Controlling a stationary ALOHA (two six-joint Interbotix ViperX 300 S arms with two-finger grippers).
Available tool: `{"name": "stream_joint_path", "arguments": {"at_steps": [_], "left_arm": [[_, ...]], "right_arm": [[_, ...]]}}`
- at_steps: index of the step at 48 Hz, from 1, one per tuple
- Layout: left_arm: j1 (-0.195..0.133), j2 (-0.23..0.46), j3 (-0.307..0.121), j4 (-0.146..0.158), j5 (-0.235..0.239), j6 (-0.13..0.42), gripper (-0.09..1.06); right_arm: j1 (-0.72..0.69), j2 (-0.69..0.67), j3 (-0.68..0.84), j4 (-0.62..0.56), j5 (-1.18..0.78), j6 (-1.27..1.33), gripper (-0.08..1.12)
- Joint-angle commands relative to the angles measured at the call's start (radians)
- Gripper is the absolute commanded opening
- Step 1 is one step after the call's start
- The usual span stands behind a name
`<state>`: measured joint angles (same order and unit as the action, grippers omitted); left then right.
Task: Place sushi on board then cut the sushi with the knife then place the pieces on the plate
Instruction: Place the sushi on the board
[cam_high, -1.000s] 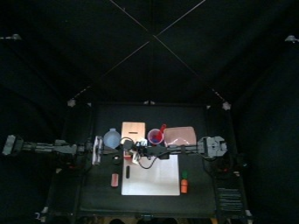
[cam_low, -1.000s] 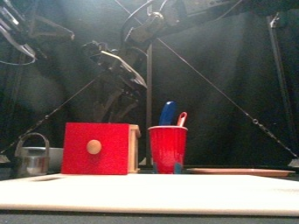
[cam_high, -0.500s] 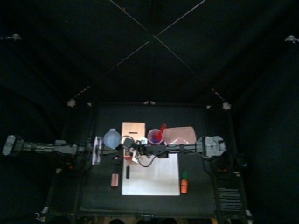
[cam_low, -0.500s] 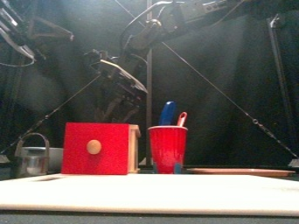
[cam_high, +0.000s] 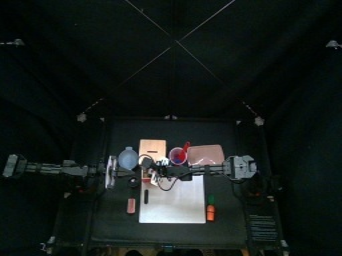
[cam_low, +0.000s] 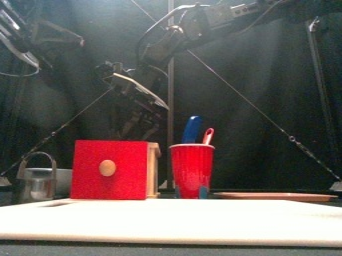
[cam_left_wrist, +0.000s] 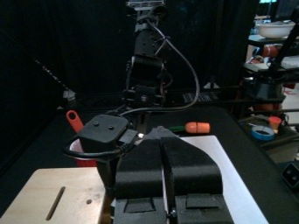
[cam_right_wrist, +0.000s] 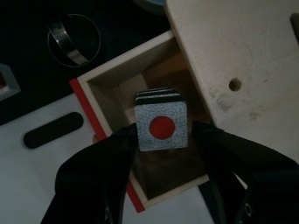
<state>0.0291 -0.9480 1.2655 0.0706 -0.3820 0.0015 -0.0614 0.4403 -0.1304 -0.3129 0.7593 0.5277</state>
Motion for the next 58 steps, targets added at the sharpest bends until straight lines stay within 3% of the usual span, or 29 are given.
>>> {"name": "stream_joint_path", "arguments": {"at_steps": [1,10,31,58], "left_arm": [[0.002,0.003,-0.014,-0.002,-0.009,0.0,0.07],[0.002,0.002,-0.012,-0.002,-0.009,0.002,0.07],[0.005,0.003,-0.012,-0.002,-0.009,0.005,0.07],[0.067,0.003,0.005,-0.003,-0.009,0.0,0.07]], "right_arm": [[-0.014,-0.017,-0.02,-0.003,-0.003,0.003,0.81],[-0.014,-0.014,-0.021,-0.003,-0.002,0.005,0.74],[-0.002,-0.078,-0.06,-0.029,0.071,-0.006,0.74],[0.075,-0.196,-0.107,-0.084,0.147,0.008,0.74]]}}
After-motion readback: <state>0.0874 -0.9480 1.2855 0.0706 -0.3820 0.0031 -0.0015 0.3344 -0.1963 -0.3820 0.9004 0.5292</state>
